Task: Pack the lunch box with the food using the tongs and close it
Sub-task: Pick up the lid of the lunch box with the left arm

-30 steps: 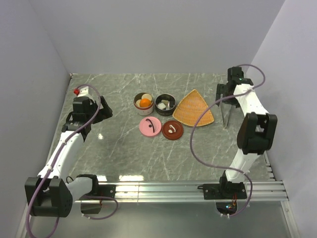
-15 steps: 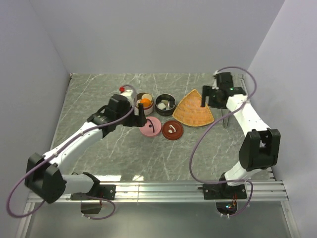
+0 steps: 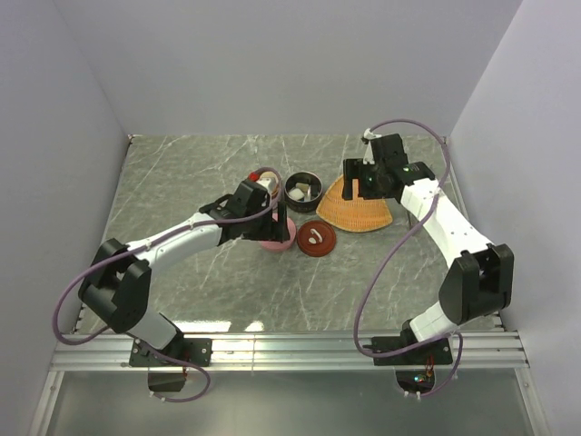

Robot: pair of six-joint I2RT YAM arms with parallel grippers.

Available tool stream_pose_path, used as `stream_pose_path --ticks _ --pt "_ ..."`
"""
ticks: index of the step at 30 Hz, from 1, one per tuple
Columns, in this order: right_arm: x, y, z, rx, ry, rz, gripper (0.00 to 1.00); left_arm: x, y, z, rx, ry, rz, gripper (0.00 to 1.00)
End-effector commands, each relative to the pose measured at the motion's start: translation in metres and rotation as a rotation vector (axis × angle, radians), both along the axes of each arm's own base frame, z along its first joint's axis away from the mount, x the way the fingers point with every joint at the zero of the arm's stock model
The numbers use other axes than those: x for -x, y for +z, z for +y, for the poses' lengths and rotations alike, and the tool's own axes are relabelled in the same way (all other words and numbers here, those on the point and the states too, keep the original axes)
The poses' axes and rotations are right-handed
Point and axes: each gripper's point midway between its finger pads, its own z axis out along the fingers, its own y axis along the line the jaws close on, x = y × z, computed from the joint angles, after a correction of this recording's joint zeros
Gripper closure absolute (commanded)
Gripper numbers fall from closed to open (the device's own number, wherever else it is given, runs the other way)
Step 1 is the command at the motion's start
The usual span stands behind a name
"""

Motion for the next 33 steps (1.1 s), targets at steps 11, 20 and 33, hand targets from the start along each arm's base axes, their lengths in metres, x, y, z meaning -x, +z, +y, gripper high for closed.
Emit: stream_pose_path --ticks 11,20,33 --pt "0.004 0.059 0.002 -0.019 0.065 -0.138 0.1 -0.049 -0.007 -0.022 0.031 0.152 -0.052 0.27" --pt "0.015 0.057 0.004 -0.028 0.101 -0.14 0.1 -0.059 -0.023 -0.023 0.003 0.191 -0.053 0.33" --pt "0.026 0.064 0.012 -0.069 0.138 -0.157 0.1 -0.067 -0.038 -0.017 -0.057 0.245 -0.055 0.52"
